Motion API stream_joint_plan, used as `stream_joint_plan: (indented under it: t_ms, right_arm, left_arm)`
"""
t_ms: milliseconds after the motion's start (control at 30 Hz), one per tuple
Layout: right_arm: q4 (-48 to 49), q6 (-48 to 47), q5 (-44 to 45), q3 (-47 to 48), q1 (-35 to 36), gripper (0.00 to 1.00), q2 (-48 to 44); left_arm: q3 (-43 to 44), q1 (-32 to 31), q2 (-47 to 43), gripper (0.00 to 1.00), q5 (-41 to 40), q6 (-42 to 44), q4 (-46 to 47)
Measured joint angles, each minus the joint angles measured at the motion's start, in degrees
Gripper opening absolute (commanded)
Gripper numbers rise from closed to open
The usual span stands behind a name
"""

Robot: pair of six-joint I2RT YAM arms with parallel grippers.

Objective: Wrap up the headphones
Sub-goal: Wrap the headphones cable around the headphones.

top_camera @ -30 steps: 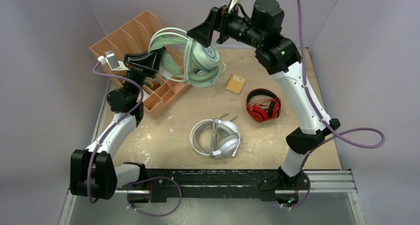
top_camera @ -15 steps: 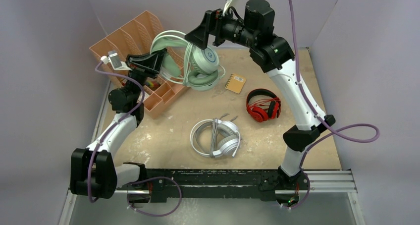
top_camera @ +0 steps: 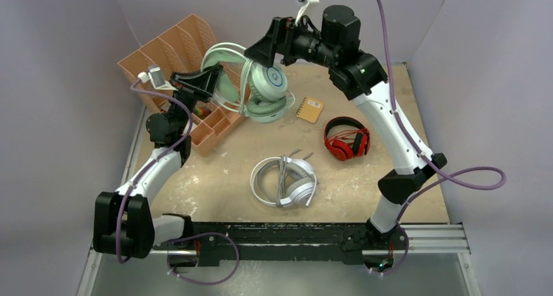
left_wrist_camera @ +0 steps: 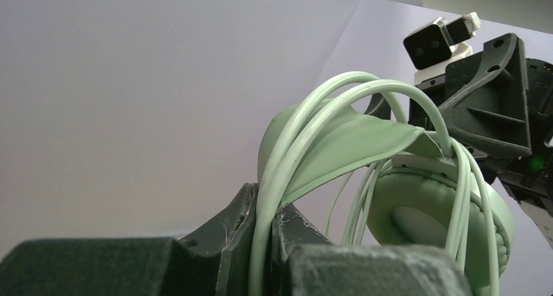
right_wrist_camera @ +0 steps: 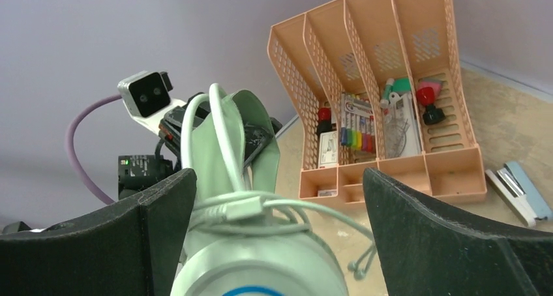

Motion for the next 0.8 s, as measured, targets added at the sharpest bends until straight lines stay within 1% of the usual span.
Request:
stream_joint_plan:
  t_ms: [233,500,800]
  right_arm:
    - [-3.82,-1.99,2.56,0.39,-0.15,0.99,-1.97]
    - [-8.63,-6.38,3.48,2.95,-0.15,0.99,-1.70]
    - [-11.67,-10.51,5.44,6.47,-0.15,0.99,3.48]
  left_arm:
    - [-1.73,-0.17,0.00,0.00,-2.38,-0.52,-1.88]
    - [-3.04,-0.92,0.09,0.00,-2.54,-0.52,-3.76]
    - [-3.76,-2.97,0.31,0.00,-2.45,-0.42,-4.52]
